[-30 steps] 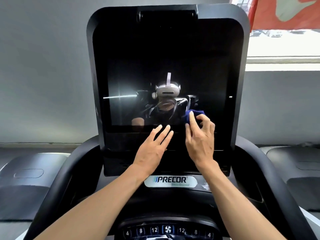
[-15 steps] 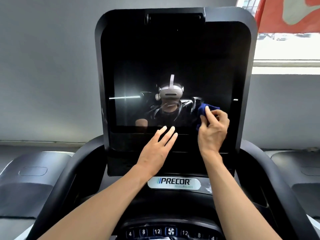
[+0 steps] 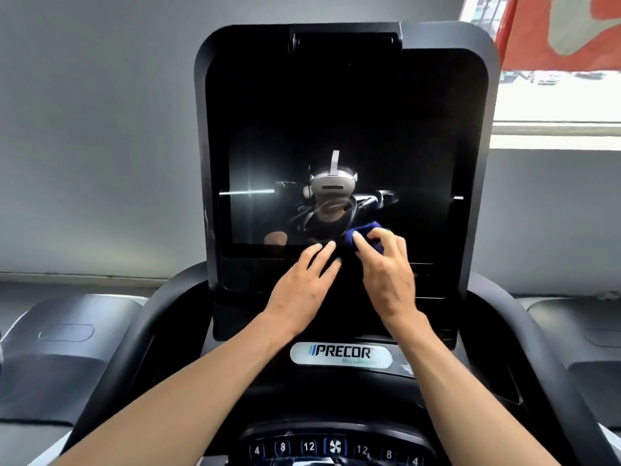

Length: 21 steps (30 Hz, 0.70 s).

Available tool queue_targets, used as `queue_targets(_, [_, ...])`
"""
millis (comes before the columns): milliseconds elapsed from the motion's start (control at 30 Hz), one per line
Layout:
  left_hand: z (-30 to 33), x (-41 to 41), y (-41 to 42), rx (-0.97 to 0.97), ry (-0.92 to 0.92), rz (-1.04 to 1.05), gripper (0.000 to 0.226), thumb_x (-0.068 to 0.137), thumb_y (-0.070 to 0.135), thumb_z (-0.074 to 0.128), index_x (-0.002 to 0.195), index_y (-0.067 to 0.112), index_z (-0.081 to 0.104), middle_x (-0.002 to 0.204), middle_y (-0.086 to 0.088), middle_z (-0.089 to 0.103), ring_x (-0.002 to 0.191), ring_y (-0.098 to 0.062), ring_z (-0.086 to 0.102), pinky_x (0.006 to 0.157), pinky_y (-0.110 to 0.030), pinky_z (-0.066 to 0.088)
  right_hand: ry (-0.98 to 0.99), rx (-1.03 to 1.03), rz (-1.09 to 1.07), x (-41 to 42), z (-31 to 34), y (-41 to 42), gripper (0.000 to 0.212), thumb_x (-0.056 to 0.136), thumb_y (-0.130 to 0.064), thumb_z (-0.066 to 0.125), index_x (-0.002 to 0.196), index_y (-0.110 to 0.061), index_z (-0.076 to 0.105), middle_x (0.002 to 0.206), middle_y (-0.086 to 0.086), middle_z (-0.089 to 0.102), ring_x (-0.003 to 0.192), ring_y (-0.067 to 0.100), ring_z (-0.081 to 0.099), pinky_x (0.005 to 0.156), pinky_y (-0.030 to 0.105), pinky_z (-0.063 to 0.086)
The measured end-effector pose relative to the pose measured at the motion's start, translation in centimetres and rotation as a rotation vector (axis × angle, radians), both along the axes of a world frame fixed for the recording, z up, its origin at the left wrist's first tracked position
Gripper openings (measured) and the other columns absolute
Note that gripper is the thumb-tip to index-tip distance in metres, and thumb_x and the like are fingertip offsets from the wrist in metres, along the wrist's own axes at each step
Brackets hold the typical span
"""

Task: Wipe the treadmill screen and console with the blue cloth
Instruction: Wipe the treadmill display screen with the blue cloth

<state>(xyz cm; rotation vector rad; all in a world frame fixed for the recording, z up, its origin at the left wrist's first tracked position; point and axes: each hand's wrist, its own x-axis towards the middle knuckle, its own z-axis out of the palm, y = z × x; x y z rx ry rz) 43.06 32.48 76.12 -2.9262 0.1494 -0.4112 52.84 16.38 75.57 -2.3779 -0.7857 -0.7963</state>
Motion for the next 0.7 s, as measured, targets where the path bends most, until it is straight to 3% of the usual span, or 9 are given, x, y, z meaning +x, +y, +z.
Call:
queue_targets(67, [-0.3,-0.1,0.6,-0.026,0.001,0.096,0.084,0.075,0.004,0.081,0.15,0.014,0.046,0.156,-0.018,0.041,0.138,-0.035,0.041,0.11,-0.039,0.047,0.005,0.047,-0.079,1.1,0.5,-2.0,0.035,0.091,-0.008,0.071,0.124,-0.019,0.07,0.117,0.006,0.057,0.1,0.026,0.051,0.072,0.03,0.053])
queue_targets(167, [-1.0,-0.4,0.9,-0.003,0.018,0.163,0.093,0.083,0.019,0.082,0.158,0.018,0.028,0.16,-0.018,0.028,0.143,-0.037,0.03,0.118,-0.045,0.035,0.2,0.369,-0.314,1.8,2.3,0.0,0.032,0.093,-0.01,0.068,0.124,-0.016,0.071,0.117,0.007,0.056,0.1,0.025,0.049,0.079,0.02,0.038])
queue_targets(200, [-1.1,-0.4,0.9,0.002,0.027,0.176,0.093,0.085,0.022,0.08,0.159,0.019,0.024,0.161,-0.018,0.025,0.144,-0.037,0.028,0.119,-0.046,0.033,0.203,0.362,-0.311,1.4,2.4,1.5,0.032,0.094,-0.01,0.067,0.125,-0.016,0.07,0.118,0.007,0.055,0.101,0.023,0.048,0.079,0.02,0.037])
queue_targets(333, [-1.3,-0.5,1.6,0.012,0.056,0.145,0.094,0.091,0.024,0.073,0.162,0.021,0.013,0.165,-0.016,0.017,0.147,-0.036,0.025,0.121,-0.043,0.03,-0.006,-0.012,-0.02,0.2,0.4,0.9,0.038,0.092,-0.005,0.067,0.127,-0.02,0.068,0.118,0.005,0.056,0.102,0.023,0.05,0.074,0.026,0.052])
queue_targets(433, [-1.5,-0.6,2.4,0.002,0.066,0.121,0.095,0.089,0.017,0.074,0.162,0.02,0.013,0.166,-0.016,0.017,0.147,-0.035,0.026,0.119,-0.041,0.034,0.046,0.151,-0.228,1.8,1.9,-0.6,0.032,0.092,-0.005,0.066,0.122,-0.017,0.07,0.113,0.006,0.056,0.097,0.025,0.049,0.068,0.029,0.049])
queue_targets(500, [-1.1,-0.7,2.0,-0.011,0.066,0.126,0.093,0.09,0.016,0.073,0.162,0.019,0.014,0.166,-0.016,0.017,0.147,-0.036,0.023,0.12,-0.041,0.032,0.113,0.285,-0.322,1.8,2.7,1.6,0.03,0.093,-0.004,0.064,0.121,-0.013,0.07,0.113,0.008,0.056,0.097,0.025,0.048,0.072,0.024,0.043])
queue_targets(600, [-1.2,-0.9,1.9,-0.029,0.083,0.102,0.09,0.094,0.009,0.061,0.163,0.022,0.005,0.169,-0.013,0.004,0.151,-0.034,0.013,0.123,-0.039,0.022,0.011,0.073,-0.072,0.1,1.0,3.4,0.035,0.093,0.0,0.062,0.125,-0.013,0.068,0.115,0.008,0.056,0.101,0.025,0.05,0.076,0.027,0.051])
queue_targets(700, [-1.0,-0.9,2.5,-0.07,0.078,0.078,0.097,0.086,0.005,0.07,0.162,0.022,0.012,0.169,-0.012,0.01,0.148,-0.032,0.014,0.119,-0.036,0.033,-0.057,-0.039,0.01,0.9,0.8,0.7,0.039,0.089,0.003,0.065,0.123,-0.014,0.07,0.116,0.009,0.058,0.102,0.026,0.052,0.076,0.032,0.056])
